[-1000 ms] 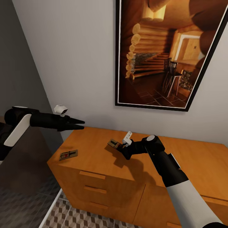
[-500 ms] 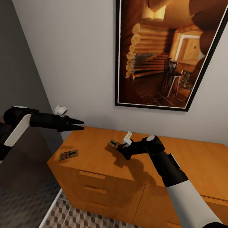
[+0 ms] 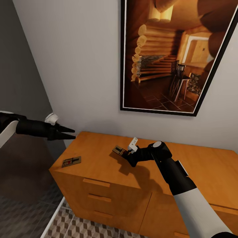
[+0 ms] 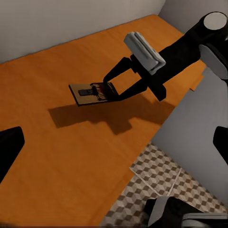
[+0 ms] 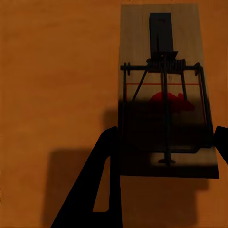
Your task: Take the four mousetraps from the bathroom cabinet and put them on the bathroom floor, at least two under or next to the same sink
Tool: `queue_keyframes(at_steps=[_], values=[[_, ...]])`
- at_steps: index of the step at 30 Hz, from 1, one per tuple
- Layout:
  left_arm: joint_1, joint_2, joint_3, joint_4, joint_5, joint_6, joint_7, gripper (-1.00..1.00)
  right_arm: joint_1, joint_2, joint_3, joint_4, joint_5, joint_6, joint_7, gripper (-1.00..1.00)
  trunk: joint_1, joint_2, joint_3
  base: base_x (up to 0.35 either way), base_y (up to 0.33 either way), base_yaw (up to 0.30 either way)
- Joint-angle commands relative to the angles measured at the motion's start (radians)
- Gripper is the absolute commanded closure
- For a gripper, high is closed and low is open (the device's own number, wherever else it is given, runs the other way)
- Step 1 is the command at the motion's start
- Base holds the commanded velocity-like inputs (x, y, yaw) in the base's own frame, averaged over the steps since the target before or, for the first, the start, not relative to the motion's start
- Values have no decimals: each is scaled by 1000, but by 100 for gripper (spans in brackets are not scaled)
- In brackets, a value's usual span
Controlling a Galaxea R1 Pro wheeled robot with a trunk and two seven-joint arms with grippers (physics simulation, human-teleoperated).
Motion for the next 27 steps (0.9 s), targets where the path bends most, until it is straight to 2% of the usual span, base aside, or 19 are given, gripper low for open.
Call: queue_keyframes(at_steps=[1,3,6,10,14,21,27], values=[[-2,1,-21,0,4,6,-1,-100,-1,1,-1,-1,5,9,10,100,0,-1,-1,0,0,0],[-2,-2,-39,0,5,6,-1,-100,-1,1,-1,-2,3,10,10,100,0,-1,-1,0,0,0],[-2,-3,-45,-1,5,7,-1,-100,-1,1,-1,-2,1,8,10,100,0,-1,-1,0,0,0],[-2,-6,-48,-1,6,7,-19,-100,-1,1,-2,-1,-6,6,10,100,0,-1,-1,0,0,0],[-2,-25,-48,3,6,5,-58,-100,-1,0,-2,-1,-23,6,10,100,0,-1,-1,0,0,-11],[-2,-33,-43,6,8,6,-63,-100,-1,0,-2,-1,-26,6,10,100,0,-1,4,0,0,-132],[-2,-44,-46,6,6,5,-63,-100,-1,0,-2,-1,-27,6,10,100,0,-1,5,0,0,-26]])
